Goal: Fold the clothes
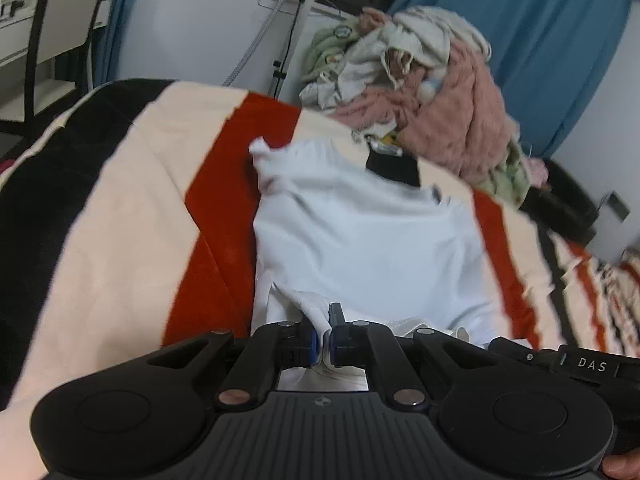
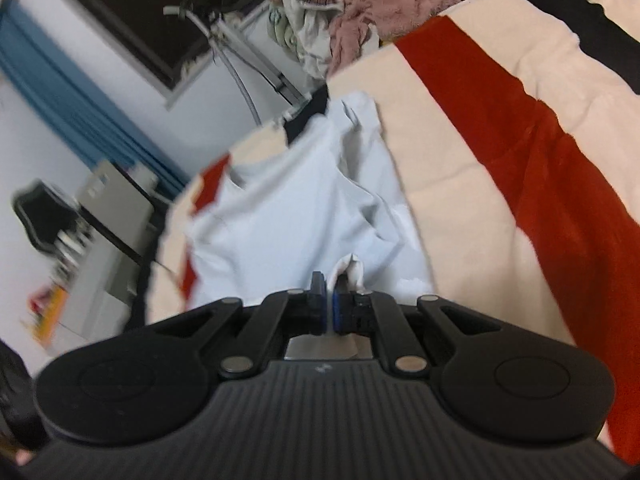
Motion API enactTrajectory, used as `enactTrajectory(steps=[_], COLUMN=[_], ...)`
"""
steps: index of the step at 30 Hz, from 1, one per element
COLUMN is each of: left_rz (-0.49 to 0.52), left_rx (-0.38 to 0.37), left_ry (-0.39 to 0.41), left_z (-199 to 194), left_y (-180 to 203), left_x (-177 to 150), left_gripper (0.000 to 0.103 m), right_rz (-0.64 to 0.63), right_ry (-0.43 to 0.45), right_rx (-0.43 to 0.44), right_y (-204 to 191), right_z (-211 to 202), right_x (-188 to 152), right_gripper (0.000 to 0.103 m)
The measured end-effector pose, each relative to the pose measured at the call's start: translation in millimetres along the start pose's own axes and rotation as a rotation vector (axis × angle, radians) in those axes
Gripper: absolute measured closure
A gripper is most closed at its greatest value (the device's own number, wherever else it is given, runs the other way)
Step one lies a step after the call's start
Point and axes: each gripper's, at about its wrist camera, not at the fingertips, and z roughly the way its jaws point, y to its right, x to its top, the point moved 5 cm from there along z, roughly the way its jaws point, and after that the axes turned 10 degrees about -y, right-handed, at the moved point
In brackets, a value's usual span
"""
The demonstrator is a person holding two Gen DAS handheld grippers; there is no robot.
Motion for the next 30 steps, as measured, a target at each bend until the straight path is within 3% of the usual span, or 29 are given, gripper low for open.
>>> enactTrajectory(steps=[4,5,7,9,10,13,16,20,26,30], left_rz=[0.044,0.069,0.118,0.145,0.157,0.191,0.215,0.226,0.276,0.276], left_rx=[0.017,0.008,0.009,0.034,0.038,0.050,0.053,0.048,0.073,0.096], left_ry=[0.007,0.013,0.021,0.035,0.050,0.094,0.134,0.201,0.280,0.311], left_z=[10.8,7.5,-4.2,-21.1,-32.9,-68.3,-105.1,-159.0,-225.9,-248.6], left_y=[-0.4,2.1,10.1,18.4,22.6,35.4,46.7,58.0,73.7,69.5], left_x=[-9.6,-10.5,-11.6,-12.9,-13.9,-16.7,-20.1,-30.7,-69.3,-99.9], left_gripper=[0.093,0.078,0.060,0.047,0.038,0.019,0.018,0.007,0.006,0.006], right_rz=[-0.044,-0.048,-0.070,-0.112,-0.132,-0.178,-0.234,-0.324,-0.417,-0.433], right_ry=[-0.002,-0.002,-0.008,0.001,0.028,0.092,0.138,0.205,0.280,0.315], right_rx=[-0.028,-0.029,-0.038,-0.035,-0.019,-0.014,-0.052,-0.089,-0.124,-0.120], right_y=[4.4,2.4,-5.2,-18.2,-25.8,-44.3,-60.8,-80.4,-100.3,-104.8], right_z=[8.8,6.1,-1.6,-16.0,-28.0,-61.1,-95.6,-140.6,-189.9,-206.5], right_x=[-6.5,-6.2,-4.7,-4.6,-5.4,-8.0,-12.7,-24.9,-63.7,-93.6], right_gripper=[0.095,0.094,0.085,0.042,0.030,0.030,0.030,0.030,0.030,0.030])
